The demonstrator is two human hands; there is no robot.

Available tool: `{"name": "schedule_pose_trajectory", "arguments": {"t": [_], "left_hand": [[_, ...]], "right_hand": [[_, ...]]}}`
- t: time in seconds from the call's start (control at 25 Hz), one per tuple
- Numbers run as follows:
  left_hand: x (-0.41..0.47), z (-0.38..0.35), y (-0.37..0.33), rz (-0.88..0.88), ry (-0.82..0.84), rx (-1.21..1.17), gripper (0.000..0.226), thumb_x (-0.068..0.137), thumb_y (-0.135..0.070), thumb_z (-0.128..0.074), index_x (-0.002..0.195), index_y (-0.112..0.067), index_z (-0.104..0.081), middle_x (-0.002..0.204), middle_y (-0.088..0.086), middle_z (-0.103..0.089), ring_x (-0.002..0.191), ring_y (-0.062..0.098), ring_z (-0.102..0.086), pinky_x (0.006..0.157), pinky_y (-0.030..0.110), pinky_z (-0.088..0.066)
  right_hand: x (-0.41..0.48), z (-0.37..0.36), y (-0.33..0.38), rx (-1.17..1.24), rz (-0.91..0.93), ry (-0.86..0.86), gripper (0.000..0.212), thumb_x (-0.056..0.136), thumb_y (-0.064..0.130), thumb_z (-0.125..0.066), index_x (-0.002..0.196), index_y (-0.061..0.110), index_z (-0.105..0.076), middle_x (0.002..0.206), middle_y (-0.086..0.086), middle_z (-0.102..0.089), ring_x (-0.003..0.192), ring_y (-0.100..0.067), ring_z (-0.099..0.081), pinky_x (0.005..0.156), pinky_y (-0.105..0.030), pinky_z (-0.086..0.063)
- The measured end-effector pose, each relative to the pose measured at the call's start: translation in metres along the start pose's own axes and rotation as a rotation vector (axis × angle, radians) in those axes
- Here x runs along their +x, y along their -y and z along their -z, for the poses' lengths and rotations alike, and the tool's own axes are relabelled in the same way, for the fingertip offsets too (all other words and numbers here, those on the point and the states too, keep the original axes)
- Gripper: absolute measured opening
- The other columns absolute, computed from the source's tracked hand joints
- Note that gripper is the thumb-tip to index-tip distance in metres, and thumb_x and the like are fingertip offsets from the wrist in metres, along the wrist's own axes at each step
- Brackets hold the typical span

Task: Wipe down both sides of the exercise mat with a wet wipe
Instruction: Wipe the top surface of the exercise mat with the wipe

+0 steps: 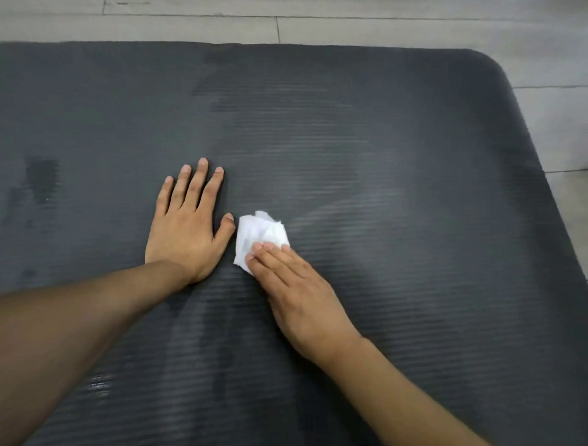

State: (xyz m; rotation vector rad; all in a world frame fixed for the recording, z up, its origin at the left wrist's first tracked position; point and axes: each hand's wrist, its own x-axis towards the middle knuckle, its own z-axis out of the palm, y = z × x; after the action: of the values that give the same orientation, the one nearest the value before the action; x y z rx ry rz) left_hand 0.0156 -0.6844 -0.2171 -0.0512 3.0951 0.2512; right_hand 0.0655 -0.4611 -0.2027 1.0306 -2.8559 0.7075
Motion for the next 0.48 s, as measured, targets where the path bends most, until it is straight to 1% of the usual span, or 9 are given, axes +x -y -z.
{"name": "schedule_pose_trajectory", "arguments": {"t": [0.08,0.12,0.16,0.24,0.28,0.36,0.4,0.44,0.48], "left_hand": [[0.0,0.001,0.001,-0.01,0.023,0.006,0.076,0.096,-0.055,-0.017,0.164,-0.022,-0.009,0.172,0.004,-0.003,0.159,0.024,-0.001,0.128,0.044,0.001],[0.001,0.001,0.002,-0.01,0.033,0.009,0.076,0.096,-0.055,-0.015,0.164,-0.023,-0.007,0.172,0.004,-0.001,0.159,0.024,0.0,0.128,0.043,0.002],[0.002,0.001,0.003,-0.01,0.042,0.012,0.076,0.096,-0.056,-0.014,0.164,-0.023,-0.005,0.172,0.004,0.0,0.159,0.024,0.002,0.128,0.043,0.003],[0.002,0.0,0.003,-0.012,0.057,0.021,0.077,0.096,-0.057,-0.011,0.164,-0.023,-0.002,0.172,0.004,0.003,0.159,0.024,0.005,0.128,0.043,0.005],[0.001,0.0,0.004,-0.012,0.055,0.026,0.077,0.096,-0.057,-0.01,0.164,-0.022,-0.001,0.172,0.005,0.003,0.159,0.024,0.005,0.128,0.043,0.005],[0.001,-0.002,0.004,-0.014,0.057,0.041,0.078,0.096,-0.056,-0.009,0.164,-0.02,-0.002,0.172,0.007,0.001,0.159,0.027,0.002,0.128,0.045,0.003],[0.001,-0.001,0.002,-0.015,0.057,0.053,0.078,0.096,-0.056,-0.009,0.164,-0.019,-0.004,0.172,0.009,-0.001,0.158,0.029,-0.001,0.128,0.046,0.001],[0.0,0.0,0.0,-0.014,0.053,0.068,0.078,0.096,-0.055,-0.01,0.164,-0.017,-0.007,0.172,0.011,-0.005,0.158,0.031,-0.005,0.128,0.047,-0.002],[-0.003,0.003,-0.001,-0.009,0.046,0.078,0.078,0.096,-0.054,-0.012,0.164,-0.016,-0.011,0.171,0.013,-0.01,0.157,0.033,-0.01,0.128,0.048,-0.005]], "right_hand": [[-0.008,0.01,-0.028,0.011,0.148,0.121,0.047,0.099,0.01,-0.037,0.145,0.011,-0.046,0.152,-0.005,-0.041,0.144,-0.016,-0.033,0.12,-0.037,-0.024],[-0.01,0.018,-0.05,0.008,0.134,0.114,0.046,0.099,0.009,-0.037,0.144,0.012,-0.048,0.152,-0.004,-0.043,0.143,-0.015,-0.034,0.119,-0.039,-0.025],[-0.015,0.029,-0.071,0.018,0.038,0.072,0.044,0.1,0.009,-0.038,0.142,0.014,-0.05,0.15,-0.002,-0.045,0.141,-0.014,-0.037,0.118,-0.041,-0.027],[-0.029,0.058,-0.12,0.022,-0.33,-0.073,0.04,0.103,0.018,-0.039,0.142,0.02,-0.051,0.149,0.002,-0.046,0.14,-0.012,-0.039,0.116,-0.045,-0.03],[-0.034,0.072,-0.138,-0.003,-0.531,-0.149,0.042,0.103,0.018,-0.038,0.142,0.019,-0.05,0.15,0.0,-0.045,0.14,-0.014,-0.038,0.115,-0.047,-0.031],[-0.029,0.078,-0.143,-0.107,-0.825,-0.271,0.048,0.096,0.006,-0.037,0.143,0.012,-0.046,0.152,-0.006,-0.041,0.14,-0.025,-0.036,0.112,-0.052,-0.034],[-0.017,0.068,-0.128,-0.092,-0.867,-0.33,0.05,0.094,0.001,-0.039,0.143,0.011,-0.047,0.151,-0.008,-0.042,0.138,-0.029,-0.038,0.111,-0.051,-0.035],[-0.003,0.052,-0.105,-0.04,-0.785,-0.338,0.051,0.093,-0.003,-0.042,0.141,0.01,-0.048,0.15,-0.009,-0.043,0.137,-0.03,-0.041,0.111,-0.05,-0.035],[0.008,0.031,-0.073,0.005,-0.604,-0.288,0.05,0.092,-0.005,-0.044,0.14,0.008,-0.05,0.148,-0.009,-0.046,0.136,-0.028,-0.042,0.113,-0.048,-0.034]]}}
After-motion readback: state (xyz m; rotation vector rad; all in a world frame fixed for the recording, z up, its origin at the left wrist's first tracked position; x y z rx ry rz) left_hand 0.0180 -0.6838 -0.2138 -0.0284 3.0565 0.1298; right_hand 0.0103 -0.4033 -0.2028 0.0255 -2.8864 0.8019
